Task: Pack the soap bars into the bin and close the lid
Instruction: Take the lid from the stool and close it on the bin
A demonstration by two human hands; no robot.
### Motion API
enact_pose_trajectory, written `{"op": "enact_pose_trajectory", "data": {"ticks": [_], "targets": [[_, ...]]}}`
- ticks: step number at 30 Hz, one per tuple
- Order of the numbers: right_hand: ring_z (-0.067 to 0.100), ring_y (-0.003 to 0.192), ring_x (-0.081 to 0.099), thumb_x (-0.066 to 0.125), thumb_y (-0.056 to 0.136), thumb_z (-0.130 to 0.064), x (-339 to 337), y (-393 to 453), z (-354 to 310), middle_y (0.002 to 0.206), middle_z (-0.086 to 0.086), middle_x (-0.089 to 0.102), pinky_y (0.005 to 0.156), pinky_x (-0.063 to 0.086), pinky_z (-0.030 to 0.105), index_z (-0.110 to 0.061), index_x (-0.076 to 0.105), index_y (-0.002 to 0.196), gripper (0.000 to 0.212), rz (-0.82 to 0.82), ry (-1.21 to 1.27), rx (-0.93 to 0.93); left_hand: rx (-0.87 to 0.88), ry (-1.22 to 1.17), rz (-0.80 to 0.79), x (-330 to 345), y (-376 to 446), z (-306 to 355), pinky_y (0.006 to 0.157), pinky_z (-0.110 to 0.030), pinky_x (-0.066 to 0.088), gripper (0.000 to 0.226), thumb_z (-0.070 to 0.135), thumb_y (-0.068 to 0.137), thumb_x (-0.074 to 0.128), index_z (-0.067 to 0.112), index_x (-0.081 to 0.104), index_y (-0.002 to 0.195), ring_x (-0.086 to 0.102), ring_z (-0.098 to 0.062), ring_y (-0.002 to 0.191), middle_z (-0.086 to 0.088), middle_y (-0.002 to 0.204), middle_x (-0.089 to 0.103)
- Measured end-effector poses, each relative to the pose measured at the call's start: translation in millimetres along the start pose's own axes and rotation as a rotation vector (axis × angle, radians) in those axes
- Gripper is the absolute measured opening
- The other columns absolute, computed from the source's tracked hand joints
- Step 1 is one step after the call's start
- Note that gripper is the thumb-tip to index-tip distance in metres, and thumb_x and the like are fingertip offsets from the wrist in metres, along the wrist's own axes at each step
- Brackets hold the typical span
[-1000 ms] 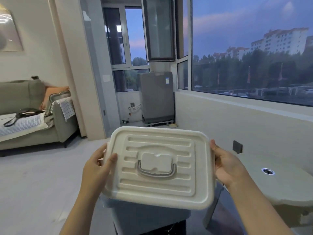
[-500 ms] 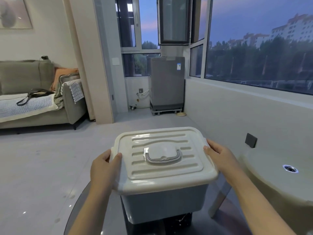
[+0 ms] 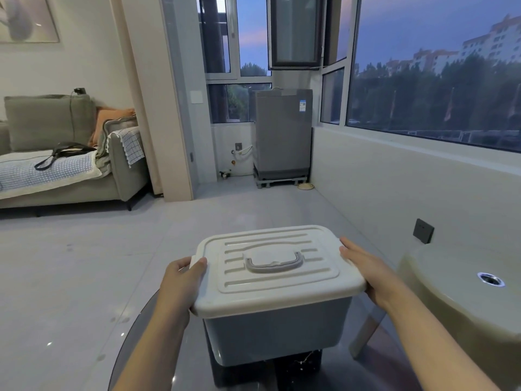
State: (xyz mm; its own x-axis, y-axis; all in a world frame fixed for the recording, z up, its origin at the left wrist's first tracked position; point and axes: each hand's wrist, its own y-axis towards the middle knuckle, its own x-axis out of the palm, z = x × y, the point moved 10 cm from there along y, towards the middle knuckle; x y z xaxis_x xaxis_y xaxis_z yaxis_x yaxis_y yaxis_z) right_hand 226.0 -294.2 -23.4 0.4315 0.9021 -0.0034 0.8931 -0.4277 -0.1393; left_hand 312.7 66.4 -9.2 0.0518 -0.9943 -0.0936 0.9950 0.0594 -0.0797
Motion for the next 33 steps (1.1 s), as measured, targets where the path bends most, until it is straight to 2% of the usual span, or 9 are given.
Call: {"op": "enact_pose_trajectory", "data": {"ticks": [3, 6, 9, 12, 14, 18, 23, 27, 33], "targets": [[0.02, 0.091, 0.063, 0.054, 0.09, -0.032, -1, -5, 8, 0.109, -0.001, 0.068, 0.068, 0.051, 0.033, -0.023, 0.059, 0.119, 0.031, 0.024, 0.019, 0.087, -0.067, -0.031, -0.037, 1, 2, -8, 0.053, -0.028, 0.046, 0.038, 0.028, 0.09, 0.057, 0.007, 0.056, 0.121, 0.064, -0.028, 0.085, -0.015, 0.115, 0.066], [0.027, 0.088, 0.063, 0.062, 0.084, -0.036, -8, -7, 14, 0.103, 0.01, 0.07, 0.07, 0.051, 0.035, -0.011, 0.065, 0.109, 0.035, 0.069, 0.013, 0.127, -0.189, -0.069, -0.121, 9, -2, -19, 0.071, -0.037, 0.053, 0.034, 0.035, 0.09, 0.055, 0.015, 0.058, 0.117, 0.068, -0.029, 0.096, -0.008, 0.111, 0.07], [0.031, 0.098, 0.064, 0.064, 0.083, -0.033, -7, -8, 13, 0.104, 0.012, 0.071, 0.084, 0.05, 0.043, -0.007, 0.066, 0.106, 0.035, 0.076, 0.037, 0.121, -0.182, -0.043, -0.105, 4, -4, -18, 0.066, -0.032, 0.052, 0.031, 0.036, 0.089, 0.057, 0.011, 0.064, 0.107, 0.068, -0.026, 0.083, -0.007, 0.1, 0.073], [0.031, 0.096, 0.065, 0.069, 0.079, -0.033, -13, -8, 10, 0.099, 0.012, 0.072, 0.086, 0.049, 0.042, -0.004, 0.067, 0.102, 0.037, 0.127, 0.02, 0.09, -0.101, -0.018, 0.029, -9, -6, -10, 0.061, -0.03, 0.048, 0.054, 0.035, 0.083, 0.067, 0.003, 0.055, 0.125, 0.063, -0.031, 0.096, -0.011, 0.125, 0.062], [0.032, 0.095, 0.065, 0.073, 0.075, -0.033, -19, -7, 6, 0.098, 0.015, 0.071, 0.088, 0.048, 0.041, 0.0, 0.067, 0.099, 0.041, 0.181, -0.025, 0.042, -0.04, 0.053, 0.149, -20, -10, -2, 0.074, -0.037, 0.052, 0.069, 0.032, 0.078, 0.072, 0.004, 0.046, 0.135, 0.058, -0.031, 0.108, -0.009, 0.133, 0.055], [0.028, 0.074, 0.063, 0.07, 0.079, -0.027, -19, -12, -5, 0.085, 0.014, 0.072, 0.066, 0.045, 0.034, -0.005, 0.069, 0.082, 0.022, 0.203, -0.075, -0.061, 0.077, 0.052, 0.114, -16, -17, 11, 0.061, -0.035, 0.052, 0.024, 0.016, 0.08, 0.07, 0.009, 0.066, 0.102, 0.064, -0.021, 0.078, -0.001, 0.089, 0.069], [0.018, 0.08, 0.063, 0.057, 0.088, -0.025, -12, -15, -10, 0.089, 0.0, 0.069, 0.06, 0.043, 0.03, -0.018, 0.065, 0.098, 0.015, 0.154, -0.186, -0.121, 0.108, -0.008, 0.071, -7, -23, 11, 0.052, -0.029, 0.042, 0.007, 0.012, 0.088, 0.057, 0.011, 0.063, 0.093, 0.059, -0.023, 0.074, -0.008, 0.091, 0.067], [0.016, 0.086, 0.06, 0.052, 0.09, -0.019, -9, -20, -16, 0.091, -0.006, 0.064, 0.064, 0.044, 0.03, -0.02, 0.06, 0.105, 0.016, 0.172, -0.189, -0.165, 0.13, -0.02, 0.104, -8, -18, 10, 0.071, -0.034, 0.046, 0.016, 0.012, 0.086, 0.057, 0.003, 0.062, 0.098, 0.055, -0.027, 0.085, -0.013, 0.103, 0.063], [0.019, 0.095, 0.058, 0.044, 0.092, -0.013, 16, -25, -26, 0.105, 0.0, 0.065, 0.065, 0.043, 0.027, -0.022, 0.061, 0.115, 0.03, 0.138, -0.252, -0.232, 0.151, 0.023, 0.082, -21, 2, 13, 0.066, -0.036, 0.036, 0.01, 0.007, 0.082, 0.055, 0.016, 0.052, 0.08, 0.045, -0.021, 0.074, -0.008, 0.082, 0.051]]}}
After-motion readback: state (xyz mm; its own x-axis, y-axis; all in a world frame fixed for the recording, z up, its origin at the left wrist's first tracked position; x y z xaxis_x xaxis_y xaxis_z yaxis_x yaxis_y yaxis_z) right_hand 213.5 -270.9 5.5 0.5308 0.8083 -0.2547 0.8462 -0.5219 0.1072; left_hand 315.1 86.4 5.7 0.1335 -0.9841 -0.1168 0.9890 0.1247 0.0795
